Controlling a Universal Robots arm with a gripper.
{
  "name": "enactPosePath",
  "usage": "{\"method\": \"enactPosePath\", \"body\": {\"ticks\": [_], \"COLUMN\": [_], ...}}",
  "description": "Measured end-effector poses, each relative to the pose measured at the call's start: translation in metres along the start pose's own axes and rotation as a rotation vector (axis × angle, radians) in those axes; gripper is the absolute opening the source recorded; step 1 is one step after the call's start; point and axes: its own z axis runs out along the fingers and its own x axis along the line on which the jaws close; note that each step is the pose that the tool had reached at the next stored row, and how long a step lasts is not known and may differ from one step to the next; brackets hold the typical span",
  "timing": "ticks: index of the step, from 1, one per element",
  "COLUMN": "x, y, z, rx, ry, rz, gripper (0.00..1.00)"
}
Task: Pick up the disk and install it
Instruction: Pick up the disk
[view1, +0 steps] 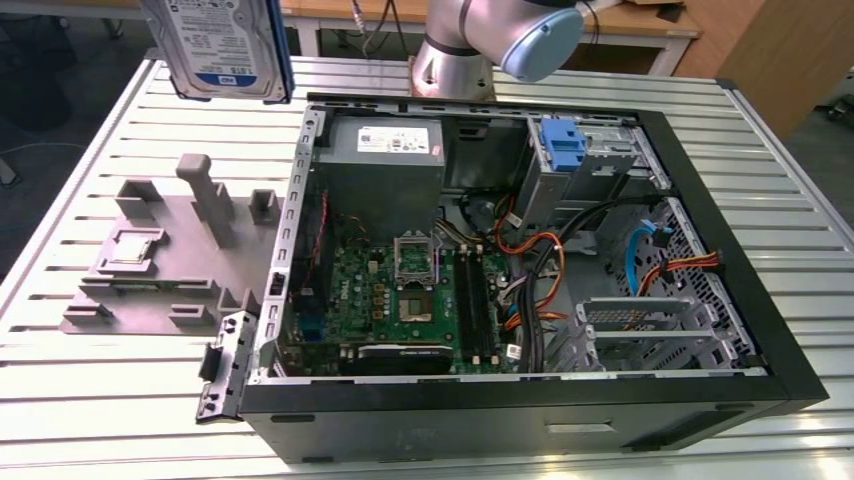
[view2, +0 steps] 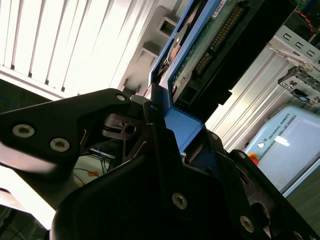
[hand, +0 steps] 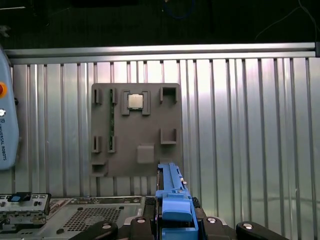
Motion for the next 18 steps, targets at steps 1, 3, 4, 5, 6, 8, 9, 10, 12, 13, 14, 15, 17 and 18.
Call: {"method": "enactPosePath", "body": {"ticks": [1,3,4,5,6,8,9,10,12,13,14,15,17,18], "x": [0.0000,-0.0001,-0.0001,-0.0002,-0.0002,-0.0003,-0.0003,-0.0004,-0.0005,-0.0005,-0.0005,-0.0006,-0.0006,-0.0007], "y": [-0.0007,-0.0022,-0.0029,-0.0038,-0.0046,-0.0061,-0.0069,-0.0077,-0.0093,-0.0101,-0.0108,-0.0116,-0.0131,-0.0139], "z": [0.0000,0.0000,0.0000,0.0000,0.0000,-0.0001,0.0000,-0.0001,-0.0001,-0.0001,-0.0001,-0.0001,-0.0001,-0.0001], "rx": [0.0000,0.0000,0.0001,0.0000,0.0000,0.0000,0.0001,0.0000,0.0000,0.0000,0.0000,0.0000,0.0000,0.0001], "ry": [0.0000,0.0000,0.0000,0.0000,0.0000,0.0000,-0.0001,0.0000,0.0000,0.0000,0.0000,0.0001,0.0000,0.0000], "rz": [0.000,0.000,0.000,0.000,0.000,0.000,0.000,0.000,0.000,0.000,0.000,0.000,0.000,0.000], "gripper": [0.37,0.37,0.37,0.37,0.37,0.37,0.37,0.37,0.37,0.37,0.37,0.37,0.37,0.37]}}
